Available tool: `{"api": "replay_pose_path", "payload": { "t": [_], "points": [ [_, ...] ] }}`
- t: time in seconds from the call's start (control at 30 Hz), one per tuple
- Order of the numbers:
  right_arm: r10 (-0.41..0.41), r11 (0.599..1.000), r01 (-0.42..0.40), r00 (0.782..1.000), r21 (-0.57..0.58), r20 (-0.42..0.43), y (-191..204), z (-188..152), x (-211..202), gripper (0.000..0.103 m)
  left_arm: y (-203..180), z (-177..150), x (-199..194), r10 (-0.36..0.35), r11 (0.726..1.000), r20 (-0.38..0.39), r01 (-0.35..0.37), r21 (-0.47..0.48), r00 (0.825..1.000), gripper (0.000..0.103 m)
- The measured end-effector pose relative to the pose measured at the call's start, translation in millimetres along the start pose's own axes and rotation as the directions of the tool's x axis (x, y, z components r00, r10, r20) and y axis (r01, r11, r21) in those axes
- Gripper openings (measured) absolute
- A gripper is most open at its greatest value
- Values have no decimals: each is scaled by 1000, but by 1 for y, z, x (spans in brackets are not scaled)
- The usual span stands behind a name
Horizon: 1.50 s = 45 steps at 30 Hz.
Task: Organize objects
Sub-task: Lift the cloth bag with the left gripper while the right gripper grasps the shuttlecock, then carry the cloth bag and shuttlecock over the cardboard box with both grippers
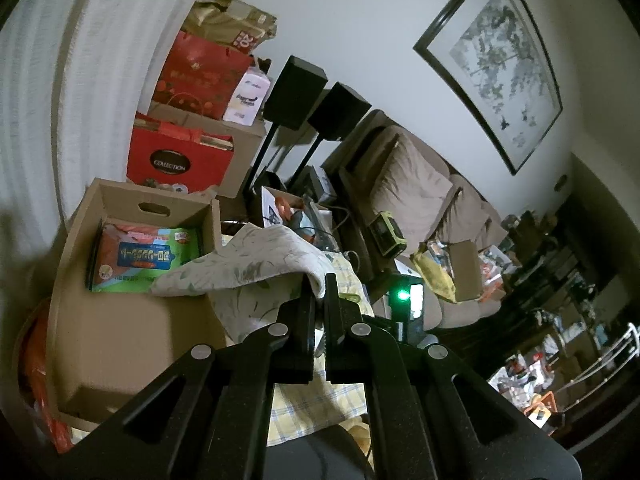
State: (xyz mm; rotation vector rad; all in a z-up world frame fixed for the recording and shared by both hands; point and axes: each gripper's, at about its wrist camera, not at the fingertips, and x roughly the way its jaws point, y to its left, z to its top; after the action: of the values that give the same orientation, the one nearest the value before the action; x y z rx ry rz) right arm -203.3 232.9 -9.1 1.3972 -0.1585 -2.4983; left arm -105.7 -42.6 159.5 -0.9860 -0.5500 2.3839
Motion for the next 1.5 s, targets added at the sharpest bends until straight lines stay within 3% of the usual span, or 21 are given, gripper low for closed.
{"api": "replay_pose_path", "payload": {
  "t": [0.2,0.5,0.67,0.9,1.2,1.5],
  "points": [
    [-16,999,17,998,28,-63,0,17,34,65,1,0,2,-16,1000,-5,16,5,1000,3],
    [-61,998,64,985,11,-159,4,29,85,56,6,3,5,-23,1000,-11,23,-2,1000,3],
    [-72,997,73,978,-4,-198,7,29,103,42,15,7,1,-23,1000,1,23,-13,1000,3],
    [-62,998,64,976,3,-207,7,24,109,35,27,7,2,-17,1000,-1,17,-25,1000,3],
    [-65,998,64,997,-21,-42,18,26,53,34,23,5,4,36,999,-9,-36,0,999,3],
    [-55,994,73,979,-85,194,59,33,-41,34,18,3,5,221,973,40,-223,57,975,3]
  ]
}}
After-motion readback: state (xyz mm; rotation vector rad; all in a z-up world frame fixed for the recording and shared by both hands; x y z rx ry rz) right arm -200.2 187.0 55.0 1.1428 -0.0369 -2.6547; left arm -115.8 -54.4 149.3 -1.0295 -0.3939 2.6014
